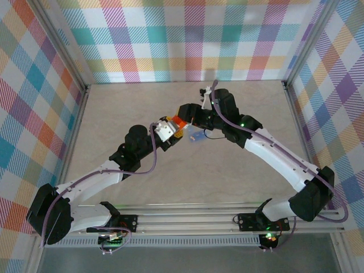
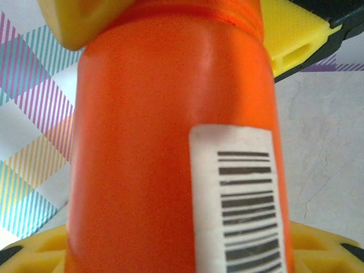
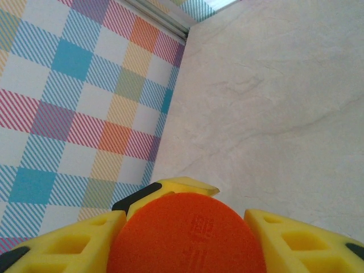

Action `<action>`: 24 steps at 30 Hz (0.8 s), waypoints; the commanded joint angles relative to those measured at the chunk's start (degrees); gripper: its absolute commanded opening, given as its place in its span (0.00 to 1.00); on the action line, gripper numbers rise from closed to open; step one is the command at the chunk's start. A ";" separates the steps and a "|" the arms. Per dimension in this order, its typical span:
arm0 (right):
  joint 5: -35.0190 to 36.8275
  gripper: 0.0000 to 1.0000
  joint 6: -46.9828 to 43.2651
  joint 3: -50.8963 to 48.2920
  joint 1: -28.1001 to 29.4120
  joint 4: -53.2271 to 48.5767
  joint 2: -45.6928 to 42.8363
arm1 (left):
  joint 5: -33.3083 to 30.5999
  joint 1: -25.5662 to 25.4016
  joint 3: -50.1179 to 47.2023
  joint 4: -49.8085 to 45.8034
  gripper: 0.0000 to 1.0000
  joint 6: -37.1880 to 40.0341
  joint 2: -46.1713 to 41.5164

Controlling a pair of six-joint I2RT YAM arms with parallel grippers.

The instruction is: Sort the pills into containers

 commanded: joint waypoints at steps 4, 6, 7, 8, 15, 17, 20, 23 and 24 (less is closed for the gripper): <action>8.07 0.58 -3.62 3.09 -1.29 -0.42 0.72 | 9.56 -2.72 -0.83 3.33 0.07 2.64 -0.53; 8.38 0.60 -4.30 3.40 -1.27 -0.61 0.42 | 9.90 -2.87 -0.95 3.43 0.07 2.63 -0.45; 8.55 0.60 -4.61 3.69 -1.29 -1.06 0.33 | 9.96 -2.98 -1.17 3.67 0.07 2.56 -0.51; 8.63 0.61 -5.02 4.02 -1.29 -1.40 0.24 | 10.00 -3.01 -1.27 3.71 0.07 2.52 -0.62; 8.69 0.69 -14.02 5.05 -1.79 -1.86 -2.70 | 10.73 -2.90 -1.75 3.36 0.06 2.24 -0.78; 4.14 0.73 -22.71 4.20 -2.96 1.35 -4.05 | 13.72 -1.79 -1.98 2.86 0.05 1.89 -0.95; -4.63 0.74 -37.10 1.95 -4.55 4.36 -6.47 | 19.58 0.22 -1.32 1.62 0.05 -0.14 -1.28; -14.05 0.72 -51.46 -0.85 -5.35 5.27 -8.95 | 24.81 1.95 -0.47 1.49 0.06 -2.50 -1.00; -17.72 0.72 -56.17 -2.32 -5.70 6.08 -9.87 | 26.58 2.48 -0.06 1.20 0.06 -2.97 -0.76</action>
